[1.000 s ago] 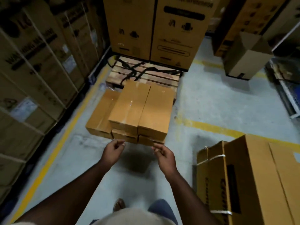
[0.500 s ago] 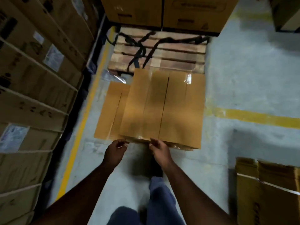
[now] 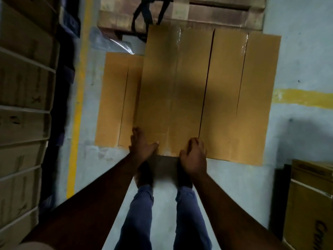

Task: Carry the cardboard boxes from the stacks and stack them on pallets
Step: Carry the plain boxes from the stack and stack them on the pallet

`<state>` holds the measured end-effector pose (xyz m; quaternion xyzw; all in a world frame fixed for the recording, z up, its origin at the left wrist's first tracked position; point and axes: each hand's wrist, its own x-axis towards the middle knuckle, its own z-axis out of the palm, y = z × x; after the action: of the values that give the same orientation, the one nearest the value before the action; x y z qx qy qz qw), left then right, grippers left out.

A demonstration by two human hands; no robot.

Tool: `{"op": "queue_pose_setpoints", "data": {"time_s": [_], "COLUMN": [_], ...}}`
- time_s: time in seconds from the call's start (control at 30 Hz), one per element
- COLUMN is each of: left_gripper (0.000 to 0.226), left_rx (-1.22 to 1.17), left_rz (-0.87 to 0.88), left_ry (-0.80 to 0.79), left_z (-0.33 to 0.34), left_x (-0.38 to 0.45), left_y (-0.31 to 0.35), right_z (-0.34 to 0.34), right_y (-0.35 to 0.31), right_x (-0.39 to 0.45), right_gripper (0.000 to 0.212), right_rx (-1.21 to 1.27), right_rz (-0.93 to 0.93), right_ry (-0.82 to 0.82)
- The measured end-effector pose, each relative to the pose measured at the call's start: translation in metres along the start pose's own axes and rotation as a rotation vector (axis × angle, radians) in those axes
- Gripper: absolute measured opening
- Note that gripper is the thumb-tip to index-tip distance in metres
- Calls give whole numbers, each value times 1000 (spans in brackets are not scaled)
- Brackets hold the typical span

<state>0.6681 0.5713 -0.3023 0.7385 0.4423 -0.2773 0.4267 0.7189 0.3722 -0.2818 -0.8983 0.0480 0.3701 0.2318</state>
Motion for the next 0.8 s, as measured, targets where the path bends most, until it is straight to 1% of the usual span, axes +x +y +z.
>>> {"op": "queue_pose_setpoints", "data": {"time_s": [0.1, 0.17, 0.2, 0.27, 0.3, 0.33, 0.37, 0.4, 0.43, 0.47, 0.53, 0.57, 0.6, 0.63, 0.67, 0.73, 0.8], "left_gripper": [136, 141, 136, 118, 109, 105, 106, 112, 121, 126, 124, 123, 123, 120, 113, 99, 101], "left_rx": [222, 353, 427, 511, 476, 410, 353, 319, 262, 155, -130, -247, -332, -365, -395, -422, -466], "left_rz": [-42, -3, 43, 174, 217, 219, 211, 196, 186, 191, 111, 63, 30, 32, 60, 92, 94], "left_ry": [-66, -143, -149, -114, -90, -60, -39, -40, -76, -141, -327, -364, -356, -321, -282, -226, -192], "left_z": [3, -1, -5, -11, -15, -19, -26, -35, -46, -57, -80, -87, -90, -88, -85, -79, -77], "left_x": [13, 13, 12, 16, 20, 27, 34, 42, 47, 52, 52, 50, 48, 42, 35, 13, -9], "left_y": [0, -3, -9, -30, -40, -52, -63, -72, -76, -83, -86, -83, -81, -77, -74, -76, -81], "right_z": [17, 24, 28, 29, 27, 26, 25, 25, 25, 25, 28, 31, 33, 34, 30, 23, 6], "right_y": [-11, -21, -27, -37, -41, -44, -45, -46, -47, -50, -49, -47, -45, -42, -37, -31, -26], "right_x": [-3, -5, -6, -5, -2, 2, 7, 10, 14, 15, 13, 11, 9, 6, 4, -6, -24], "right_gripper": [63, 71, 77, 85, 86, 86, 84, 83, 85, 90, 96, 92, 87, 83, 81, 85, 88], "right_rx": [30, 82, 102, 116, 121, 136, 160, 219, 331, 453, 649, 699, 694, 694, 691, 687, 649], "right_rz": [49, 109, 141, 196, 233, 268, 271, 248, 210, 198, 200, 189, 162, 121, 93, 63, -1], "right_ry": [114, 133, 132, 181, 230, 263, 272, 240, 193, 134, 10, -40, -70, -60, -29, 5, -33]}}
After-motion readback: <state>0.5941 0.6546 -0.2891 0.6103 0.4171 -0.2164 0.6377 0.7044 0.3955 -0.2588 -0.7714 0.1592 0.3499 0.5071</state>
